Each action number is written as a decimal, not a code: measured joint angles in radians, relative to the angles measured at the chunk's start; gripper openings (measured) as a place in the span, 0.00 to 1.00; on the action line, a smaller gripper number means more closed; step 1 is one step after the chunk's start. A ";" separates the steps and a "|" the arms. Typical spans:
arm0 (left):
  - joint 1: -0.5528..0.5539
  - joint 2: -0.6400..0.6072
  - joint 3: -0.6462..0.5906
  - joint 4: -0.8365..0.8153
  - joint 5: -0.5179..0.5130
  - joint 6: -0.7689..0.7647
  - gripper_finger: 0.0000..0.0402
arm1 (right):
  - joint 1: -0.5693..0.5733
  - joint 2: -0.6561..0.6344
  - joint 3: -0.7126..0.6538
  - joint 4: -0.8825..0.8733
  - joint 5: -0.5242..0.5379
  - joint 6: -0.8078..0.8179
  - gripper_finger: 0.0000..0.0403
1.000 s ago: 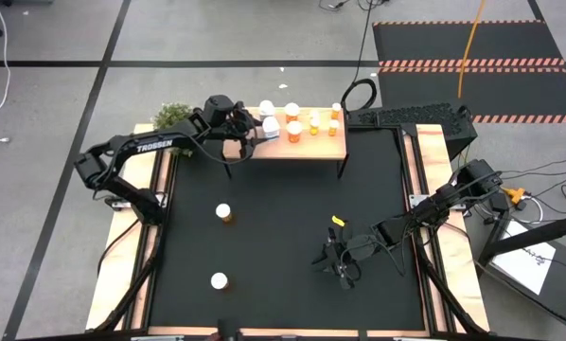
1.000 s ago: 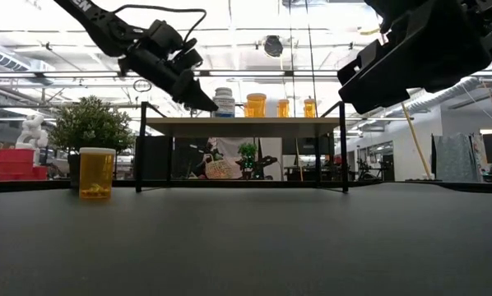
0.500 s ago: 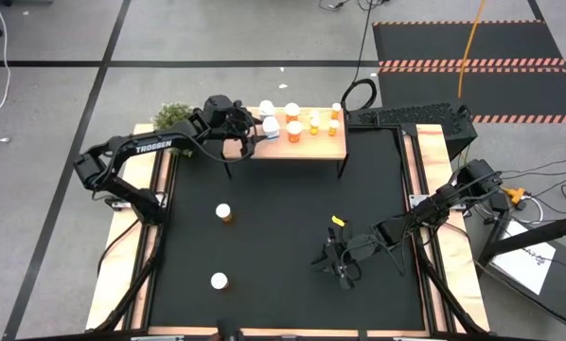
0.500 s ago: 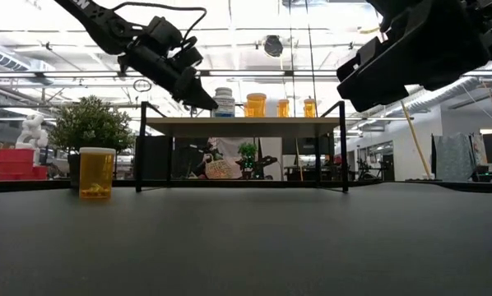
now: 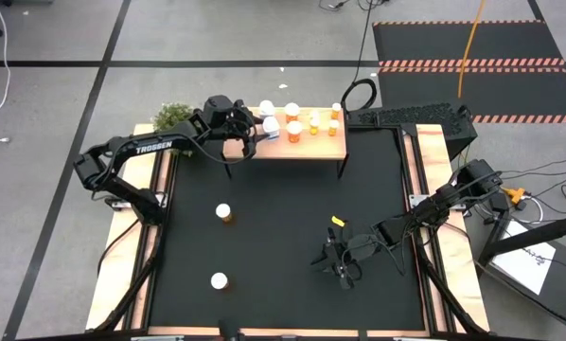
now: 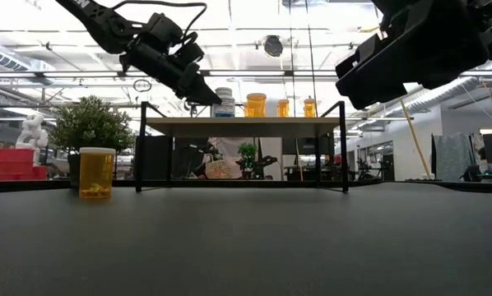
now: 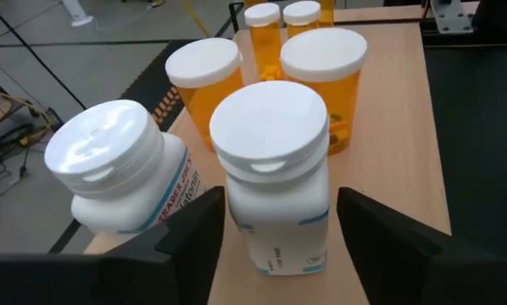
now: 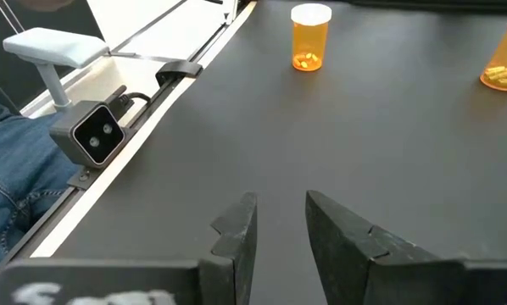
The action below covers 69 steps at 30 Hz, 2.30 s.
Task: Pick and place medicine bottles onto shelf by color
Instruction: Put the white pill bottle on the shelf aligned with the other white pill bottle, then put the large orange pill bottle on the shelf
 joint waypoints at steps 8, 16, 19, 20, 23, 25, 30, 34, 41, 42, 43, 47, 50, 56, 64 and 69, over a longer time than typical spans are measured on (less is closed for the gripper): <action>0.013 0.000 0.000 0.000 0.007 0.002 0.41 | 0.000 0.000 0.000 0.000 0.000 0.000 0.24; 0.059 0.000 0.000 -0.006 0.099 -0.002 0.48 | 0.000 0.000 0.000 -0.001 0.000 0.000 0.24; 0.064 -0.001 0.000 -0.032 0.136 0.004 0.50 | 0.000 0.000 0.000 -0.001 0.000 0.002 0.24; 0.064 -0.001 0.000 -0.043 0.137 0.010 0.50 | 0.000 0.000 0.000 -0.001 0.000 0.003 0.24; 0.064 -0.001 0.000 -0.071 0.138 0.040 0.49 | 0.000 0.000 0.000 -0.001 0.000 0.008 0.24; 0.064 -0.001 0.000 -0.073 0.137 0.045 0.48 | 0.000 0.000 0.000 -0.001 0.000 0.010 0.24; 0.064 -0.001 0.000 -0.073 0.135 0.046 0.48 | 0.000 0.000 0.000 -0.001 0.000 0.011 0.24; 0.071 -0.001 0.000 -0.078 0.124 0.047 0.49 | 0.000 0.000 0.000 -0.001 0.000 0.011 0.24; 0.077 -0.002 0.000 -0.079 0.124 0.048 0.49 | 0.000 0.000 0.000 -0.001 0.000 0.011 0.24; 0.077 -0.002 0.000 -0.080 0.124 0.050 0.49 | 0.000 0.000 0.000 -0.001 0.000 0.011 0.24; 0.077 -0.003 0.000 -0.083 0.124 0.055 0.49 | 0.000 0.000 0.000 -0.001 0.000 0.011 0.24; 0.078 -0.004 0.000 -0.086 0.123 0.063 0.49 | 0.000 0.000 0.000 -0.001 0.000 0.011 0.24; 0.081 -0.004 0.000 -0.086 0.122 0.063 0.50 | 0.000 0.000 0.000 -0.001 0.000 0.011 0.24; 0.081 -0.006 0.000 -0.104 0.098 0.066 0.47 | 0.000 0.000 0.000 -0.001 0.000 0.011 0.24; 0.084 -0.092 0.000 -0.161 0.069 0.080 0.45 | 0.000 0.000 0.000 -0.001 -0.001 0.011 0.24; 0.063 -0.200 0.000 -0.239 0.068 0.061 0.44 | 0.000 0.000 0.000 -0.001 0.000 0.011 0.24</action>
